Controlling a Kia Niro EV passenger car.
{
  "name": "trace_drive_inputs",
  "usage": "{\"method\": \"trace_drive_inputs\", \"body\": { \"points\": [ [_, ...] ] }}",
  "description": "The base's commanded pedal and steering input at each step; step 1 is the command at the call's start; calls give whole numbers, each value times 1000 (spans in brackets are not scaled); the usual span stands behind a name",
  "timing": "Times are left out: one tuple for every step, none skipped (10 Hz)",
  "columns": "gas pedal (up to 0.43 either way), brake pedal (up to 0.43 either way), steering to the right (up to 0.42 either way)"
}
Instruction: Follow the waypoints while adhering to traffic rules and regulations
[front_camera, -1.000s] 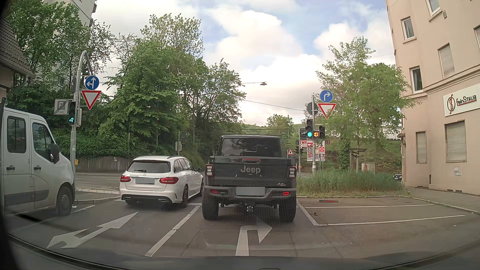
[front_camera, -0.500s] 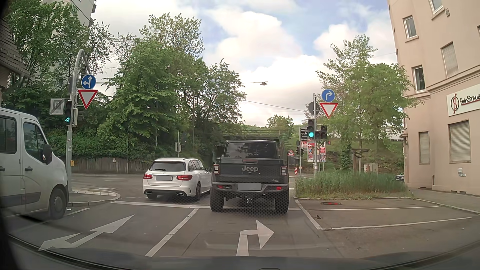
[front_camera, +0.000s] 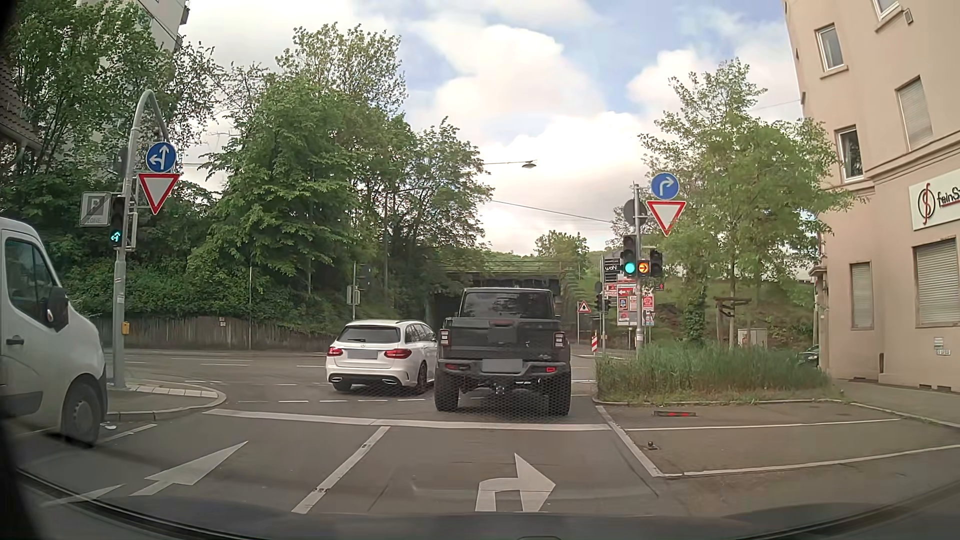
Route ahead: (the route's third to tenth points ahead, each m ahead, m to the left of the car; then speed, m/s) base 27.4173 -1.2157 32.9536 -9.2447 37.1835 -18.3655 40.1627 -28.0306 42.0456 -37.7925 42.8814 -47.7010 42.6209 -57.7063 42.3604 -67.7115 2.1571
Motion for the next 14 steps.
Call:
{"method": "trace_drive_inputs", "body": {
  "points": [
    [421, 0, -4],
    [421, 0, -4],
    [421, 0, -4],
    [421, 0, -4],
    [421, 0, -4],
    [421, 0, -4],
    [409, 0, -4],
    [409, 0, -4],
    [409, 0, -4],
    [398, 0, -4],
    [378, 0, -4],
    [350, 0, -4],
    [331, 0, -4],
    [319, 0, -4]
  ]
}}
